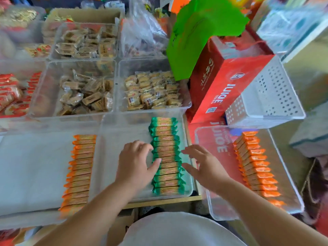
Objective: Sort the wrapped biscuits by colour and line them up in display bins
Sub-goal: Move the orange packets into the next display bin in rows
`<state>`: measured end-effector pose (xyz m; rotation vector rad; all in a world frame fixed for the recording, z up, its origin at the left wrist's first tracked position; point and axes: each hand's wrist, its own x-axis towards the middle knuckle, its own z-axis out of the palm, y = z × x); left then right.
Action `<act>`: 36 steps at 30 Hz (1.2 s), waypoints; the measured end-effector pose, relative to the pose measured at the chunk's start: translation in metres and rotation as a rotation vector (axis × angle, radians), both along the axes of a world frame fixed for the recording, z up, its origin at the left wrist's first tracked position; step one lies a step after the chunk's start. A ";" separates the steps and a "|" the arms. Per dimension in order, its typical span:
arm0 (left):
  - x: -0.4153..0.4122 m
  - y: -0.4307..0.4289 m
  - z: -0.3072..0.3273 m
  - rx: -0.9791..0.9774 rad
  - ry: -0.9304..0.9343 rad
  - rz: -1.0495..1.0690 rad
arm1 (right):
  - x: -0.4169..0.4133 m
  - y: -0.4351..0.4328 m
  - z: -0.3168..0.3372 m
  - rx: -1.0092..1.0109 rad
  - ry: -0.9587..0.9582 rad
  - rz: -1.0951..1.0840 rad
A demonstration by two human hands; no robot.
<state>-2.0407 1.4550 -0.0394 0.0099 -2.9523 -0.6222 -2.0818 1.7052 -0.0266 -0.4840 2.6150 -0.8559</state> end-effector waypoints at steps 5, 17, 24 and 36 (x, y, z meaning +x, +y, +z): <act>-0.028 0.121 -0.003 0.020 0.034 -0.173 | -0.006 0.116 -0.002 0.005 0.045 -0.003; 0.022 0.238 -0.047 -0.265 -0.259 -0.100 | -0.017 0.307 -0.023 0.601 0.167 0.485; 0.033 0.244 -0.056 -0.257 -0.298 -0.051 | -0.008 0.306 -0.043 0.701 0.233 0.538; 0.032 0.243 -0.062 -0.197 -0.332 -0.014 | -0.003 0.267 -0.058 0.626 0.298 0.400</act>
